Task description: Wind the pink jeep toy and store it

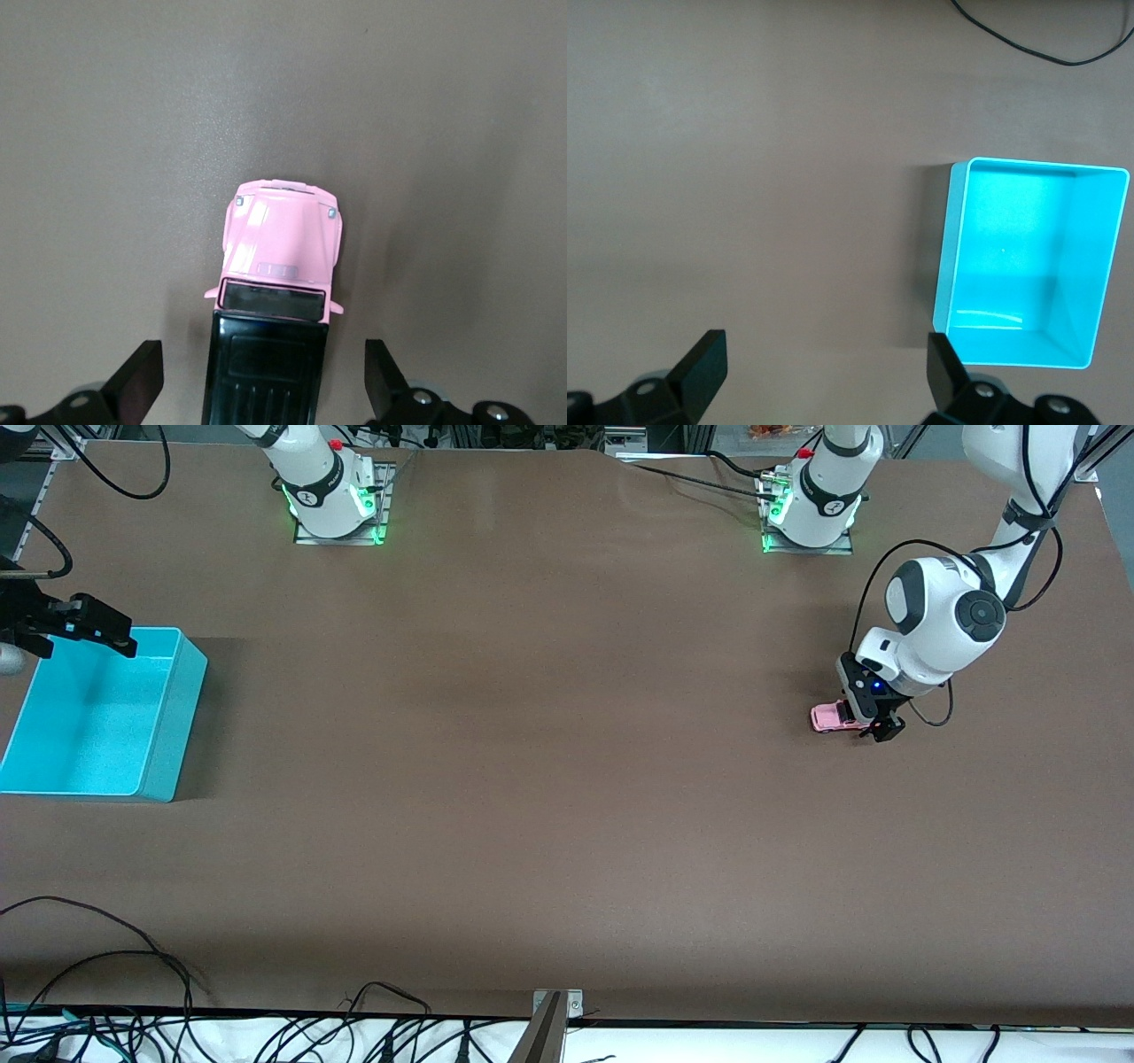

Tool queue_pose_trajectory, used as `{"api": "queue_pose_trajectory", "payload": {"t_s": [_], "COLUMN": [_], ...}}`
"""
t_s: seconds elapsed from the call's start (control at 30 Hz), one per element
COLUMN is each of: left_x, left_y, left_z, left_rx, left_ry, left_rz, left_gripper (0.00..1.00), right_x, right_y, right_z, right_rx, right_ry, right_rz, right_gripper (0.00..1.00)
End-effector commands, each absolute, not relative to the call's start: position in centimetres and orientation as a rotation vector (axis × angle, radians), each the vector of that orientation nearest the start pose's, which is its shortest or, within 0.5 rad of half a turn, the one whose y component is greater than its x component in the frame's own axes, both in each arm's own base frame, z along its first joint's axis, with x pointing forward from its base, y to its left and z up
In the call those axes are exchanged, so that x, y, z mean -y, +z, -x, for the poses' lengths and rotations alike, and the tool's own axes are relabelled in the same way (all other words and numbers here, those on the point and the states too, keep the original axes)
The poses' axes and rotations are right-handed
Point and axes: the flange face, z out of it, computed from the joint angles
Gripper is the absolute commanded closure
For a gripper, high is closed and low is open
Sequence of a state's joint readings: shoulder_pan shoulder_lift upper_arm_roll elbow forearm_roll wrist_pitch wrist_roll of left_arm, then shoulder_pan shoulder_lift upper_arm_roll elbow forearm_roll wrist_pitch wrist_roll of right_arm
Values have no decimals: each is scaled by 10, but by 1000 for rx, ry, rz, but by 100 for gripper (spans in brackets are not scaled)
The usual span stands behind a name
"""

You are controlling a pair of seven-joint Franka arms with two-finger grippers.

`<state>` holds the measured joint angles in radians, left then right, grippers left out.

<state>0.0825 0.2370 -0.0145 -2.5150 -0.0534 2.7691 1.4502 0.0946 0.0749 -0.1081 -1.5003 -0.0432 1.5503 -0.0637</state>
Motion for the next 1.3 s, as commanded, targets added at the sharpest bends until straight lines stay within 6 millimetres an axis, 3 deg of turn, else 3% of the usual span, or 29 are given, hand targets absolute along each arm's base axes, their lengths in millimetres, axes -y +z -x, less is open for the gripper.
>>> {"api": "queue_pose_trajectory", "payload": {"t_s": [0.0, 0.1, 0.37, 0.73, 0.93, 1.03, 1.27], "left_x": [-34, -34, -32, -3, 10, 26, 35], "left_y": [194, 197, 204, 221, 219, 217, 208], "left_z": [-466, -469, -471, -482, -484, -483, -482], "left_rx": [-2009, -2058, -2083, -2138, -2109, -2080, -2056], "left_ry": [-61, -69, -85, -138, -142, -139, -123], "left_rz": [2400, 2350, 2312, 2238, 2277, 2313, 2356], "left_gripper": [29, 55, 100, 100, 100, 100, 100], "right_x": [5, 4, -2, -1, -1, -1, -1], "right_y": [619, 616, 615, 615, 615, 615, 615], "right_z": [-579, -580, -580, -580, -580, -580, -580], "right_rx": [91, 94, 113, 111, 111, 111, 111], "right_ry": [0, 12, 14, 14, 17, 17, 17], "right_rz": [3196, 3196, 3197, 3197, 3197, 3197, 3199], "right_gripper": [0, 0, 0, 0, 0, 0, 0]}}
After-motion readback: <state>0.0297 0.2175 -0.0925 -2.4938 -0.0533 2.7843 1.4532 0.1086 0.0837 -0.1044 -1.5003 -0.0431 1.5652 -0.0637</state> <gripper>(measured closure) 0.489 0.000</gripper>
